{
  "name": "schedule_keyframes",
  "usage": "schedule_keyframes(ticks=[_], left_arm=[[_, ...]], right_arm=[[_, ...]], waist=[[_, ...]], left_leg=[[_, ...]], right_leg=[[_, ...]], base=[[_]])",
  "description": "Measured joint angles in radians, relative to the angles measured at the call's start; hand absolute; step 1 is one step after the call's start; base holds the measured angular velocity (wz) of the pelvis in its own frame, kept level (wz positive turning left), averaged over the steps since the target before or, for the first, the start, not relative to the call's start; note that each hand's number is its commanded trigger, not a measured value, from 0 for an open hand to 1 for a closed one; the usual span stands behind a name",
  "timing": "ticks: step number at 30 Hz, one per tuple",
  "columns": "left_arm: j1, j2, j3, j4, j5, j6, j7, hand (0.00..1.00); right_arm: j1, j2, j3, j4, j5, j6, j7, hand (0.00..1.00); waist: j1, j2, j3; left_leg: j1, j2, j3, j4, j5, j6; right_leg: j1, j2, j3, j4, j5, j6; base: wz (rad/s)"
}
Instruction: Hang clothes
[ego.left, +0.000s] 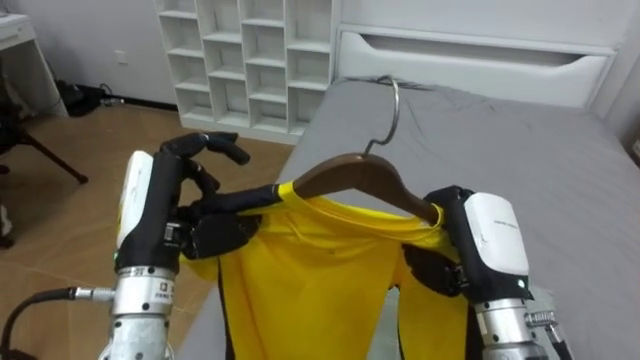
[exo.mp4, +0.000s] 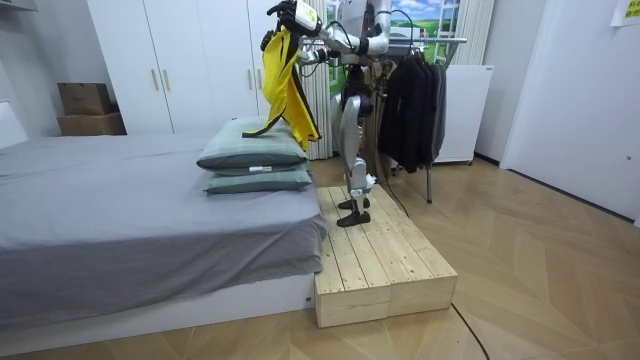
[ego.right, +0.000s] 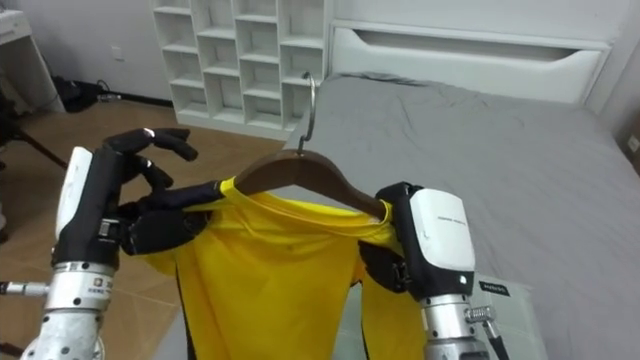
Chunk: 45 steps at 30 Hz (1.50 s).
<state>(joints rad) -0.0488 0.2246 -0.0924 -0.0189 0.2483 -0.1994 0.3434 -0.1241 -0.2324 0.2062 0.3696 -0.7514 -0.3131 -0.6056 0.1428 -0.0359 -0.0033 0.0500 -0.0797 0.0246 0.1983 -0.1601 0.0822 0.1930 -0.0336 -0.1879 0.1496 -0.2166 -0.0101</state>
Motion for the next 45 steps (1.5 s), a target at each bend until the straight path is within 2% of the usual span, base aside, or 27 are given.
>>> schedule_keyframes(ticks=[6,10,15,19,24,32,39,45], left_arm=[[0.036,-0.017,-0.001,0.060,-0.023,0.001,0.000,0.00],[0.049,-0.029,-0.001,0.122,-0.083,0.002,0.001,0.00],[0.061,-0.062,-0.001,0.192,-0.192,0.010,0.052,0.00],[0.061,-0.100,0.046,0.216,-0.308,0.032,0.095,0.00],[0.061,-0.121,0.050,0.242,-0.321,0.036,0.111,0.00],[0.055,-0.138,0.057,0.254,-0.368,0.043,0.114,0.00],[0.055,-0.140,0.070,0.254,-0.376,0.046,0.113,0.00],[0.055,-0.140,0.071,0.254,-0.376,0.046,0.110,0.00]], right_arm=[[0.028,0.000,0.031,-0.004,-0.006,0.046,0.050,1.00],[0.027,0.001,0.048,-0.004,-0.043,0.075,0.074,1.00],[0.028,0.008,0.048,0.007,-0.115,0.079,0.076,1.00],[0.034,0.044,0.044,0.015,-0.115,0.093,0.096,1.00],[0.036,0.050,0.043,0.035,-0.111,0.093,0.115,1.00],[0.036,0.053,0.022,0.057,-0.055,0.108,0.173,1.00],[0.040,0.052,-0.004,0.057,-0.030,0.120,0.194,1.00],[0.042,0.052,-0.004,0.057,-0.026,0.119,0.194,1.00]], waist=[[0.000,0.000,0.0005],[0.003,0.000,0.0008],[0.003,-0.003,0.0019],[0.000,-0.008,0.0050],[-0.001,-0.010,0.0071],[-0.016,0.002,0.0219],[-0.025,0.006,0.0208],[-0.026,0.016,0.0142]], left_leg=[[0.009,0.000,0.004,-0.011,0.000,0.000],[0.013,0.000,0.006,-0.022,0.000,0.000],[0.016,-0.001,0.004,-0.026,0.000,0.000],[0.014,-0.002,0.003,-0.026,0.000,0.000],[0.015,-0.003,0.001,-0.025,0.000,0.000],[-0.007,-0.003,-0.004,-0.009,-0.001,0.000],[-0.013,-0.002,-0.006,0.000,-0.001,0.000],[-0.011,-0.003,-0.006,0.000,0.000,0.000]], right_leg=[[-0.001,0.001,0.023,0.000,0.000,0.000],[-0.002,0.001,0.025,0.000,0.000,0.000],[-0.001,0.000,0.020,-0.001,0.000,0.000],[0.000,-0.001,0.016,-0.002,0.000,0.000],[0.003,-0.002,0.013,-0.003,0.000,0.000],[-0.001,-0.002,-0.008,0.000,0.000,0.000],[-0.003,0.000,-0.009,0.000,0.000,0.000],[-0.002,-0.001,-0.007,0.001,0.000,0.000]], base=[[-0.04],[-0.02],[0.01],[0.00],[0.02],[0.03],[0.00],[0.00]])
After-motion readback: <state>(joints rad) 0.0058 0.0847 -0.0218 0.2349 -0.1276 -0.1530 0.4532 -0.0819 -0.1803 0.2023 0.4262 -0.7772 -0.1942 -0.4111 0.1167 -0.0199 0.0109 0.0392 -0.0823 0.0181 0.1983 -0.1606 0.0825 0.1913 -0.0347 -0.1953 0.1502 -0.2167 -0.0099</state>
